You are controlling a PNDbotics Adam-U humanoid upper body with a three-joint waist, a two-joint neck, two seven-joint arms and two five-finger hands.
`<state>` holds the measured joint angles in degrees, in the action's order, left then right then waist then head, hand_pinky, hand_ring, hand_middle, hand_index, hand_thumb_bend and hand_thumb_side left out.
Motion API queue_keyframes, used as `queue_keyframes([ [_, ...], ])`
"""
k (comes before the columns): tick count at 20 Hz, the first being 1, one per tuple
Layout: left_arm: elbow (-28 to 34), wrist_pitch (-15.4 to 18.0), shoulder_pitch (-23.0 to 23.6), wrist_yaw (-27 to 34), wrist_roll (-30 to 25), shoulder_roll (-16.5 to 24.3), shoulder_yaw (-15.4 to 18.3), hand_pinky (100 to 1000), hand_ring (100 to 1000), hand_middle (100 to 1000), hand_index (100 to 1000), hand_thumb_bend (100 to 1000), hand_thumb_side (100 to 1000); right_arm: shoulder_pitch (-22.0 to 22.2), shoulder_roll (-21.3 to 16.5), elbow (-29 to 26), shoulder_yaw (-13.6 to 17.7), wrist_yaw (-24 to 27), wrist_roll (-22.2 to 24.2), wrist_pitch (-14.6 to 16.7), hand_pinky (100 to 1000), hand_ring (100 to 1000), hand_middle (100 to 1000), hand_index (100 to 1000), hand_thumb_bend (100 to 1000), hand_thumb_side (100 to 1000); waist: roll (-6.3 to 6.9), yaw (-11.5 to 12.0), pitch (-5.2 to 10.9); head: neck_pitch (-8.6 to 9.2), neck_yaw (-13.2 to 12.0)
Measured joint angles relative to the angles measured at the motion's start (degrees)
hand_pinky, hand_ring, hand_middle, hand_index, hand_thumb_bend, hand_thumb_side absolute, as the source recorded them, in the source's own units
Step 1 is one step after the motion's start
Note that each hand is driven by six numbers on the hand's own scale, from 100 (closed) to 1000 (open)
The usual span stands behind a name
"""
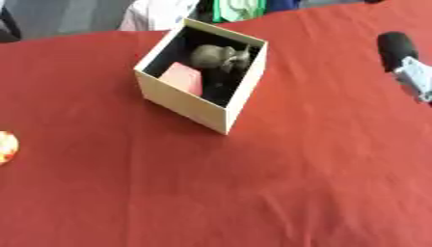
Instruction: Pick up objects on the table and place them in the box.
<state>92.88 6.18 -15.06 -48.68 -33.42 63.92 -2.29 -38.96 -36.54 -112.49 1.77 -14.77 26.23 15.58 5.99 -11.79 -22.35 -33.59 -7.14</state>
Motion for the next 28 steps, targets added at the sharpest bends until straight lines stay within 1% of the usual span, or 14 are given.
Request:
queue_keyframes([
  [2,-0.1,-0.8,0.0,-0.1,0.9,-0.2,-0.3,713,823,742,794,406,593,0.0,0.0,0.0,0.0,0.0,0.0,0.0,886,897,781,791,100,526,0.0,-0.1,-0.11,0.01,0.0],
  [4,-0.3,-1.6,0.0,-0.3,1.7,-0.5,-0.6,703,812,730,782,384,526,0.0,0.0,0.0,0.0,0.0,0.0,0.0,887,897,781,791,100,526,0.0,-0.2,-0.21,0.02,0.0],
  [7,-0.3,-2.7,-0.1,-0.4,2.8,-0.5,-1.0,702,811,729,781,382,520,0.0,0.1,0.0,0.0,0.0,0.0,0.0,887,897,781,791,100,526,-0.01,-0.2,-0.24,0.02,-0.1],
  [9,-0.3,-3.2,-0.2,-0.5,3.2,-0.6,-1.2,669,783,684,743,365,432,0.0,0.2,0.0,0.0,0.0,0.1,0.0,886,897,781,791,100,526,-0.01,-0.3,-0.24,0.03,-0.2],
  [10,-0.3,-3.4,-0.3,-0.5,3.5,-0.8,-1.3,658,774,668,729,378,408,0.0,0.2,0.0,0.0,0.0,0.1,0.0,886,897,781,791,100,526,-0.01,-0.3,-0.24,0.06,-0.2],
  [12,-0.3,-4.0,-0.4,-0.6,4.0,-1.0,-1.4,633,751,633,702,375,397,0.0,0.2,0.0,0.0,0.0,0.1,0.0,886,897,781,792,100,526,-0.01,-0.4,-0.24,0.22,-0.3],
  [13,-0.3,-4.3,-0.4,-0.8,4.3,-1.0,-1.5,602,720,599,672,367,380,0.0,0.2,0.0,0.0,0.0,0.1,0.0,886,897,781,792,100,526,-0.01,-0.4,-0.25,0.32,-0.3],
  [15,-0.2,-5.2,-0.6,-1.2,5.4,-1.0,-1.7,493,629,523,607,359,347,0.0,0.3,0.0,0.0,0.0,0.1,0.0,886,897,781,792,100,526,-0.01,-0.5,-0.25,0.44,-0.3],
  [18,0.1,-6.9,-0.6,-2.2,8.2,-1.4,-1.8,419,558,466,547,375,294,0.0,0.5,0.0,0.0,0.0,0.1,0.0,887,897,781,792,100,527,0.0,-0.5,-0.25,0.46,-0.3],
  [19,0.3,-7.6,-0.6,-2.6,9.4,-1.5,-1.8,378,524,433,517,383,272,0.0,0.5,0.0,0.0,0.0,0.1,0.0,887,897,781,792,100,527,0.0,-0.6,-0.25,0.47,-0.3],
  [22,1.0,-9.6,-0.6,-3.8,13.0,-1.5,-1.8,313,465,361,448,374,242,0.0,0.5,0.0,0.0,0.0,0.2,-0.1,886,897,780,792,100,527,0.01,-0.6,-0.25,0.47,-0.2],
  [24,2.0,-10.8,-0.6,-4.1,15.1,-1.6,-1.7,262,419,299,388,327,227,0.0,0.5,0.0,0.0,0.0,0.1,-0.1,886,897,780,792,100,527,0.04,-0.6,-0.25,0.46,0.3],
  [26,3.1,-11.9,-0.6,-4.1,16.7,-2.0,-1.5,228,394,264,326,282,217,0.0,0.5,0.0,0.1,0.0,0.1,-0.2,886,896,780,792,100,527,0.11,-0.6,-0.25,0.46,0.9],
  [28,4.5,-12.8,-0.9,-3.6,18.0,-2.1,-1.0,191,379,237,236,173,201,0.0,0.5,0.0,0.2,0.0,0.1,-0.2,886,896,780,792,100,527,0.15,-0.6,-0.24,0.45,1.4],
])
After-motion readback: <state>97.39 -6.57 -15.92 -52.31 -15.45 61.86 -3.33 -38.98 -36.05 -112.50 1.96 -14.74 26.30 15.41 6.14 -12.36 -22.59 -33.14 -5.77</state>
